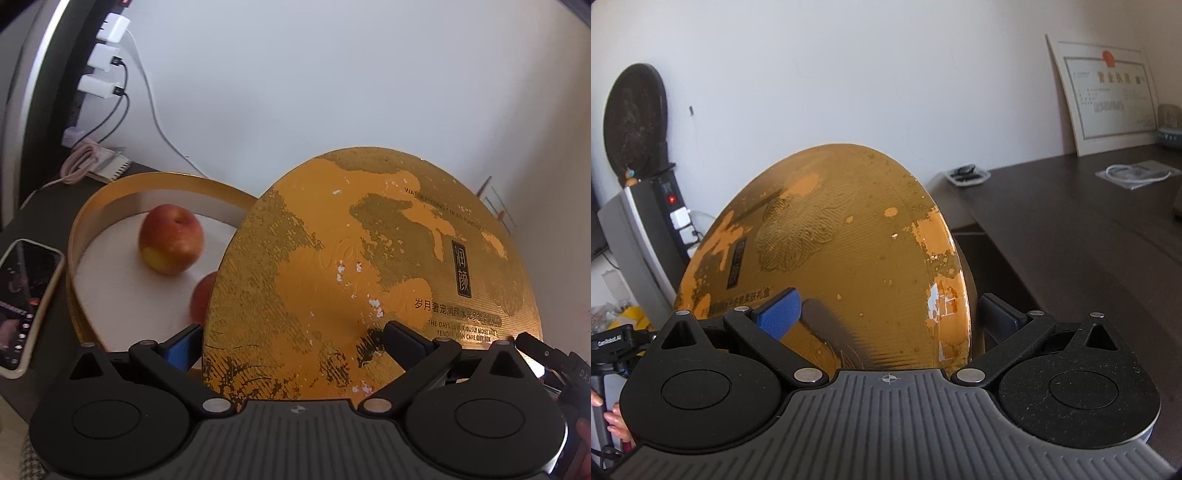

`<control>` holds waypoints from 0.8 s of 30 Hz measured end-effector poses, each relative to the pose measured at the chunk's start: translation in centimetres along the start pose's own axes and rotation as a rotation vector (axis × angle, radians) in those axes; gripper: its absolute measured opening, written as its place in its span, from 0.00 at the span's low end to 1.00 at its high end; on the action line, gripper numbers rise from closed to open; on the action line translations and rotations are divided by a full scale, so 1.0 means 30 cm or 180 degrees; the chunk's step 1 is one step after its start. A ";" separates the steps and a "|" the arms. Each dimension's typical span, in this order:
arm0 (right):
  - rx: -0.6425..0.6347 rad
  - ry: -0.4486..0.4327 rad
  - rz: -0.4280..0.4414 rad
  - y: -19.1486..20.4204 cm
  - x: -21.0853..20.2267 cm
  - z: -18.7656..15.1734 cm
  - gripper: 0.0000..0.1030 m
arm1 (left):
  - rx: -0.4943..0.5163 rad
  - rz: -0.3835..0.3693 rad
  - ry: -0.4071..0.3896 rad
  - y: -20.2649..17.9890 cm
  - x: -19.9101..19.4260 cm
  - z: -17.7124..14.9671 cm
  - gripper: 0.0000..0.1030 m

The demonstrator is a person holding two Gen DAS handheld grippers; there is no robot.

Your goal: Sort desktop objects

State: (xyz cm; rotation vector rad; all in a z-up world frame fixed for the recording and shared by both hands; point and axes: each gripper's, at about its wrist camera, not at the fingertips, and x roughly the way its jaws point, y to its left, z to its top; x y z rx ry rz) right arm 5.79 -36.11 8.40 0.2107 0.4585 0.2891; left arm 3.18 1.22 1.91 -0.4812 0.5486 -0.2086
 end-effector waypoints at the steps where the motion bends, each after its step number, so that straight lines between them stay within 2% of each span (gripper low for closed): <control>1: 0.0007 0.0017 0.0008 0.004 0.004 -0.008 0.98 | -0.0004 0.0021 -0.0004 0.008 -0.006 0.001 0.98; 11: -0.0020 0.0096 0.0215 0.073 0.081 -0.019 0.98 | -0.0086 0.0245 -0.0136 0.097 -0.075 0.037 0.98; 24: 0.0103 0.0284 0.0568 0.203 0.288 -0.033 0.98 | -0.0034 0.0649 -0.0147 0.202 -0.096 0.118 0.98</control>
